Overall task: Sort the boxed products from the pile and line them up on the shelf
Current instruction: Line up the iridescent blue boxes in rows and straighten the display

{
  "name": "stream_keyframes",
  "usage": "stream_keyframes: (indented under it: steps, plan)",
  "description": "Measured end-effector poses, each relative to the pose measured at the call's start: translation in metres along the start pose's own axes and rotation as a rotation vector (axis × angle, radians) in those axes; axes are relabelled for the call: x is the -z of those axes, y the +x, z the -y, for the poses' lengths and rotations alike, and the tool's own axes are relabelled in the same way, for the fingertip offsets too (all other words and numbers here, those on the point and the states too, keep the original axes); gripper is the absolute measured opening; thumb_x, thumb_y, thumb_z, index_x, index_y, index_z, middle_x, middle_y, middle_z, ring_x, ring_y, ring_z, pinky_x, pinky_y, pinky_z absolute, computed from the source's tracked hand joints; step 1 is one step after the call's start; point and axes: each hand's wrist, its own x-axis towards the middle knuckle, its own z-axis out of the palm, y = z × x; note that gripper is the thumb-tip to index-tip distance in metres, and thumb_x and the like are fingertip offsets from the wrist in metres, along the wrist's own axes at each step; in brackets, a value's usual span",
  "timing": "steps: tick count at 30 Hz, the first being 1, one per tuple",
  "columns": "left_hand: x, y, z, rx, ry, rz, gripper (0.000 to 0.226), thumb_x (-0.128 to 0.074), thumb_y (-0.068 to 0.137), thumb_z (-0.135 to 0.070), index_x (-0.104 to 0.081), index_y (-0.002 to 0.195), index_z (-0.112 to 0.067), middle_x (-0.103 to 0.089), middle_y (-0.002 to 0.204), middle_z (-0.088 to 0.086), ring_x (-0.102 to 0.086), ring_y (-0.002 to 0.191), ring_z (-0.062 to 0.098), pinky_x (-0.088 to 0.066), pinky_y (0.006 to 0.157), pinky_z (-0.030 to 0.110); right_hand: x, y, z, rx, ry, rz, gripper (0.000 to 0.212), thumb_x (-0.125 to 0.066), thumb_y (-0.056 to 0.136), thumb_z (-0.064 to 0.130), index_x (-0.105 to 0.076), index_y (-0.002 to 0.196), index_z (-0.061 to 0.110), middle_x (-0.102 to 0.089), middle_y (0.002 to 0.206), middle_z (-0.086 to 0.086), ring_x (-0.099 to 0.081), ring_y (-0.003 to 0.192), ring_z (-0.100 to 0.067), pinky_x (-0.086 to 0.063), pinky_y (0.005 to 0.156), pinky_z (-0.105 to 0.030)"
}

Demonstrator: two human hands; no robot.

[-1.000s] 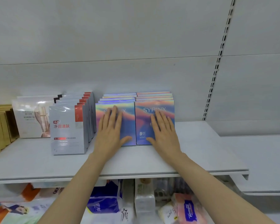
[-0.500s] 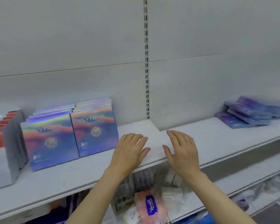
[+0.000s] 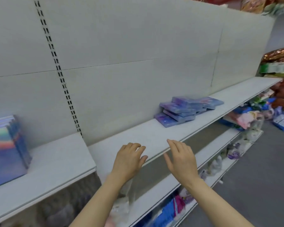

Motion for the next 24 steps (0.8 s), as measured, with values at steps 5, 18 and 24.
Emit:
stream_keyframes:
  steps: [5, 18, 24]
  plan:
    - [-0.034, 0.046, -0.046, 0.037, -0.038, 0.096, 0.039, -0.043, 0.085, -0.048, -0.072, 0.097, -0.025, -0.071, 0.094, -0.005, -0.067, 0.081, 0.020, -0.053, 0.065, 0.032, 0.006, -0.001, -0.072, -0.027, -0.047, 0.024, 0.054, -0.082, 0.072, 0.021, -0.065, 0.120, 0.003, -0.068, 0.109, -0.008, -0.064, 0.095, -0.026, -0.053, 0.080, -0.037]
    - [-0.140, 0.225, -0.087, 0.006, -0.099, 0.112, 0.033, -0.055, 0.085, -0.043, -0.073, 0.105, -0.022, -0.071, 0.100, -0.005, -0.066, 0.085, 0.023, -0.052, 0.066, 0.035, -0.053, 0.047, -0.248, -0.141, -0.130, 0.059, 0.053, -0.083, 0.071, 0.019, -0.065, 0.119, 0.003, -0.068, 0.105, -0.006, -0.065, 0.092, -0.027, -0.055, 0.076, -0.039]
    - [-0.176, 0.331, -0.101, -0.018, -0.146, 0.071, 0.026, -0.065, 0.087, -0.037, -0.070, 0.107, -0.020, -0.069, 0.100, -0.001, -0.063, 0.092, 0.027, -0.052, 0.072, 0.037, -0.087, 0.096, -0.331, -0.175, -0.169, 0.096, 0.053, -0.081, 0.073, 0.018, -0.063, 0.121, 0.005, -0.067, 0.106, -0.006, -0.064, 0.093, -0.027, -0.053, 0.079, -0.039]
